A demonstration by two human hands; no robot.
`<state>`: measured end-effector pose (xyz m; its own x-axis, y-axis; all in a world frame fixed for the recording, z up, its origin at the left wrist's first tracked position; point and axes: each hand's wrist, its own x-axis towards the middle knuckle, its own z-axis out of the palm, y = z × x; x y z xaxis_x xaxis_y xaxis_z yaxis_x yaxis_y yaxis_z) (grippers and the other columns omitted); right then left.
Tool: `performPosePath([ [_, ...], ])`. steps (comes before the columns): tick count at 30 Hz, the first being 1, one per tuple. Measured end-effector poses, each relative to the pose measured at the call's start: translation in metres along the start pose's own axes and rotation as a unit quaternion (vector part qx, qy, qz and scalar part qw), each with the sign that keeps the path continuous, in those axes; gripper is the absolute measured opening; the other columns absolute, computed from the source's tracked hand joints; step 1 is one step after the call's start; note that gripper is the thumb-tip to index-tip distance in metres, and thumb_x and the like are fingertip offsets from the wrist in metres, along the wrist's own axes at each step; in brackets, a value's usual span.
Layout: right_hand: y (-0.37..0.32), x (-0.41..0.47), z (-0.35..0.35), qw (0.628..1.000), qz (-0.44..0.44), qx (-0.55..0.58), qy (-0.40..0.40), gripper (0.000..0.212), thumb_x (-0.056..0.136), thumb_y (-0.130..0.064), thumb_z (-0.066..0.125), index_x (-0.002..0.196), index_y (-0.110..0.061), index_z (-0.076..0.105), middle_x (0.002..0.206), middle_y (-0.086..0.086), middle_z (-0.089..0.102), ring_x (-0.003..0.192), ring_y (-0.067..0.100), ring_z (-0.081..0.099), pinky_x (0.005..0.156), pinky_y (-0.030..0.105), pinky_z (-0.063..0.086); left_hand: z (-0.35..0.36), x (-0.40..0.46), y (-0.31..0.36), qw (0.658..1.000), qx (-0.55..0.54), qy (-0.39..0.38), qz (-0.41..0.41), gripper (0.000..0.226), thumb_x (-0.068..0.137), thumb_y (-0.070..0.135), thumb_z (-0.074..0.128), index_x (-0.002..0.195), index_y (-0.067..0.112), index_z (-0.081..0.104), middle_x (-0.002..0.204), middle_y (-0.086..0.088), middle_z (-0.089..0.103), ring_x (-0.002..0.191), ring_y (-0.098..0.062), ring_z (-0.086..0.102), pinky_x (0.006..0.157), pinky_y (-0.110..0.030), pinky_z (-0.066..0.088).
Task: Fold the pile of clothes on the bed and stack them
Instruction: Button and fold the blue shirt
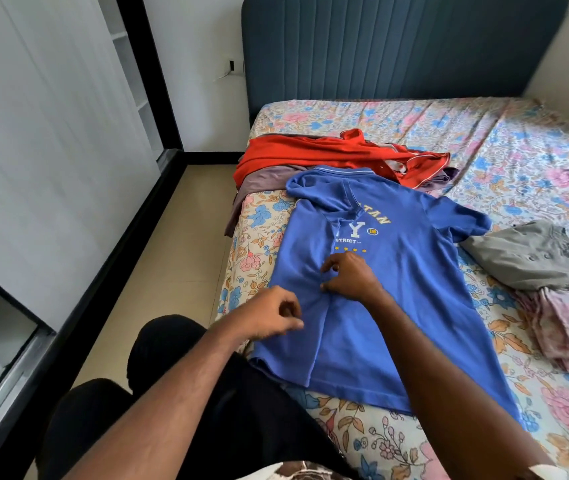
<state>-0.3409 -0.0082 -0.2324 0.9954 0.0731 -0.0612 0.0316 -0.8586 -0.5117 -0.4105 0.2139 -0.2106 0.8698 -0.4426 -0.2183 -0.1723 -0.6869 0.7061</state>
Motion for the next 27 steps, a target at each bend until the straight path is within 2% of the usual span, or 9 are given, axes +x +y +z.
performPosePath([
  [2,0.003,0.012,-0.009,1.0,0.004,0.016,0.021,0.036,0.072,-0.023,0.088,0.105,-0.015,0.075,0.111,0.011,0.067,0.112,0.028,0.061,0.086,0.032,0.046,-0.014,0.021,-0.007,0.999,0.028,0.046,0.007,0.018,0.083,0.016,0.081,0.098,0.016,0.071,0.09,0.001,0.071,0.085,-0.019,0.069,0.083,-0.034,0.057],
  [5,0.008,0.038,-0.02,0.999,0.009,0.017,0.034,0.034,0.079,-0.025,0.083,0.109,-0.012,0.073,0.114,0.013,0.067,0.114,0.03,0.059,0.089,0.034,0.045,-0.031,0.054,-0.011,0.994,0.072,0.075,0.029,0.031,0.082,0.017,0.083,0.108,0.018,0.067,0.102,0.004,0.064,0.096,-0.014,0.061,0.084,-0.025,0.05],
  [7,0.013,0.06,-0.027,0.998,0.016,0.021,0.052,0.032,0.084,-0.023,0.077,0.113,-0.01,0.071,0.118,0.014,0.067,0.118,0.032,0.058,0.091,0.034,0.042,-0.042,0.079,-0.014,0.991,0.104,0.073,0.038,0.041,0.081,0.019,0.083,0.117,0.018,0.065,0.115,0.002,0.059,0.105,-0.012,0.056,0.089,-0.025,0.046],
  [12,0.033,0.129,-0.054,0.991,0.056,0.024,0.116,0.025,0.095,-0.02,0.06,0.115,-0.006,0.067,0.122,0.021,0.063,0.122,0.038,0.054,0.099,0.041,0.042,-0.064,0.145,-0.021,0.99,0.128,0.054,0.011,0.062,0.083,0.031,0.081,0.136,0.022,0.052,0.141,0.0,0.047,0.125,-0.017,0.048,0.105,-0.036,0.044],
  [17,0.052,0.201,-0.072,0.985,0.123,0.016,0.124,0.022,0.094,-0.018,0.043,0.096,-0.008,0.063,0.116,0.023,0.064,0.113,0.045,0.058,0.088,0.047,0.049,-0.08,0.205,-0.02,0.989,0.144,0.043,-0.01,0.08,0.08,0.042,0.082,0.146,0.022,0.041,0.15,0.003,0.036,0.134,-0.019,0.042,0.108,-0.046,0.041],
  [19,0.054,0.225,-0.076,0.983,0.149,0.017,0.109,0.03,0.098,-0.023,0.043,0.11,-0.005,0.064,0.126,0.022,0.063,0.12,0.044,0.056,0.096,0.049,0.048,-0.086,0.227,-0.017,0.986,0.166,0.029,-0.017,0.091,0.076,0.048,0.083,0.149,0.023,0.036,0.154,0.005,0.03,0.141,-0.019,0.033,0.111,-0.052,0.036],
  [23,0.05,0.259,-0.069,0.977,0.199,0.017,0.074,0.065,0.097,-0.062,0.046,0.138,-0.013,0.058,0.143,0.015,0.054,0.134,0.04,0.048,0.107,0.055,0.043,-0.09,0.257,-0.014,0.969,0.236,-0.054,-0.041,0.124,0.062,0.063,0.085,0.159,0.027,0.017,0.168,0.007,-0.001,0.155,-0.019,0.002,0.119,-0.061,0.01],
  [25,0.044,0.267,-0.061,0.978,0.192,0.002,0.083,0.063,0.095,-0.059,0.054,0.138,-0.013,0.055,0.142,0.015,0.052,0.135,0.039,0.046,0.106,0.055,0.044,-0.089,0.269,-0.012,0.968,0.236,-0.066,-0.051,0.131,0.058,0.078,0.078,0.16,0.03,0.011,0.168,0.008,-0.006,0.155,-0.019,-0.002,0.118,-0.064,0.006],
  [27,0.04,0.274,-0.053,0.98,0.16,0.019,0.12,0.047,0.1,-0.043,0.054,0.135,-0.012,0.05,0.137,0.018,0.054,0.13,0.042,0.05,0.098,0.054,0.045,-0.091,0.285,-0.013,0.979,0.193,-0.025,-0.062,0.119,0.065,0.088,0.061,0.158,0.03,0.016,0.167,0.007,0.001,0.154,-0.022,0.004,0.118,-0.067,0.01],
])
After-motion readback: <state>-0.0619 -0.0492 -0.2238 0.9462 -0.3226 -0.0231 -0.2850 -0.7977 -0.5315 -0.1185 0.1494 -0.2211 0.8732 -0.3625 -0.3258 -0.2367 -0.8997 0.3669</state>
